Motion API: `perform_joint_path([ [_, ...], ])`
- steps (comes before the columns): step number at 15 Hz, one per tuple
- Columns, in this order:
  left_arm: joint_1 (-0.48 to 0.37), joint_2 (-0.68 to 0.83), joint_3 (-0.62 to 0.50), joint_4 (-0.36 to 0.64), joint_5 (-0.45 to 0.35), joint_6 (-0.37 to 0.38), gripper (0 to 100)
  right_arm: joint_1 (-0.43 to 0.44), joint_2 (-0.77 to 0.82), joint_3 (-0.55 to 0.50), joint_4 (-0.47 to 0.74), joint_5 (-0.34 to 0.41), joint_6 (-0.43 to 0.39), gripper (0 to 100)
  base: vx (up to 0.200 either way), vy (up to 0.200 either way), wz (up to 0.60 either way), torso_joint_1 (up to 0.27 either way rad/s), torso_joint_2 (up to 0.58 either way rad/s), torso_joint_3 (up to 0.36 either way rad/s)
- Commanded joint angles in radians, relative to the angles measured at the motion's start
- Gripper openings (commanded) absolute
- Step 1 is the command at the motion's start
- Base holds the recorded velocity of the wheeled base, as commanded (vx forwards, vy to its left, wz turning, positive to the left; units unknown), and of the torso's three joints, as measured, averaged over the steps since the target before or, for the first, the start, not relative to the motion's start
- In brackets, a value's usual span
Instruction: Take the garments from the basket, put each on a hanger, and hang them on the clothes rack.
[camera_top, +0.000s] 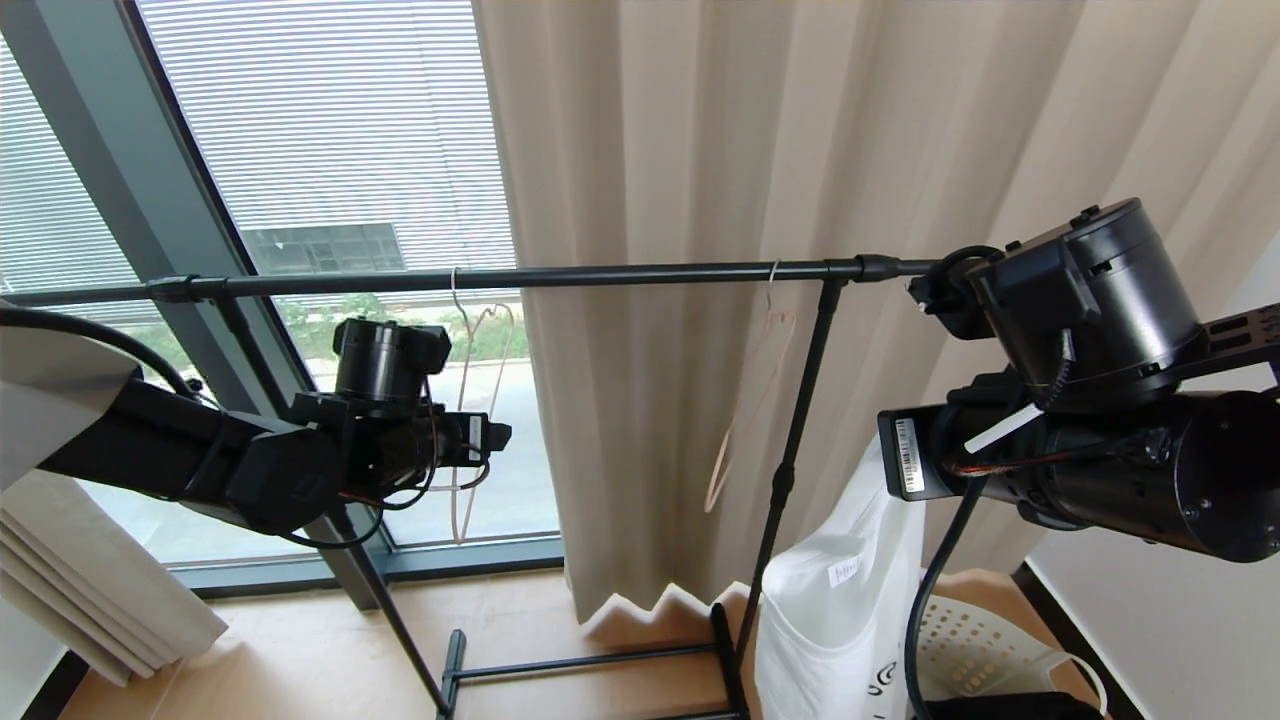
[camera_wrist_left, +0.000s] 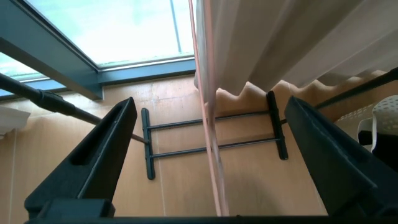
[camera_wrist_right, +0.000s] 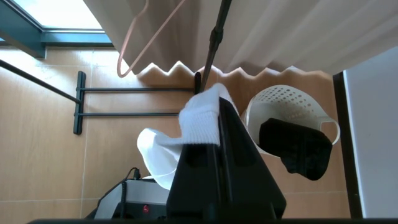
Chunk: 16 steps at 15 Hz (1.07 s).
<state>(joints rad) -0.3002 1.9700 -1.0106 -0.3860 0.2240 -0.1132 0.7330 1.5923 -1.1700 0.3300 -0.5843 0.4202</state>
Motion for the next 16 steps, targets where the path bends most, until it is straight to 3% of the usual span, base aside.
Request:
perform_joint_path([
  [1,0.001,0.015,-0.013,-0.001,0.0,0.0,100,0.0,0.001,0.0,0.0,0.0,0.0,0,0.0,0.0,0.0,0.0,0.0,0.0],
  [6,0.007,0.058,-0.034,-0.001,-0.002,-0.011,100,0.0,0.0,0.001,0.0,0.0,0.0,0,0.0,0.0,0.0,0.0,0.0,0.0],
  [10,0.015,0.086,-0.034,-0.056,-0.003,-0.011,100,0.0,0.001,0.006,0.0,0.0,0.0,0,0.0,0.0,0.0,0.0,0.0,0.0],
  [11,0.016,0.089,-0.034,-0.056,-0.003,-0.01,0,0.0,0.001,0.006,0.0,0.0,0.0,0,0.0,0.0,0.0,0.0,0.0,0.0],
  [16,0.015,0.087,-0.032,-0.056,-0.003,-0.008,0,0.0,0.001,0.007,0.0,0.0,0.0,0,0.0,0.0,0.0,0.0,0.0,0.0],
])
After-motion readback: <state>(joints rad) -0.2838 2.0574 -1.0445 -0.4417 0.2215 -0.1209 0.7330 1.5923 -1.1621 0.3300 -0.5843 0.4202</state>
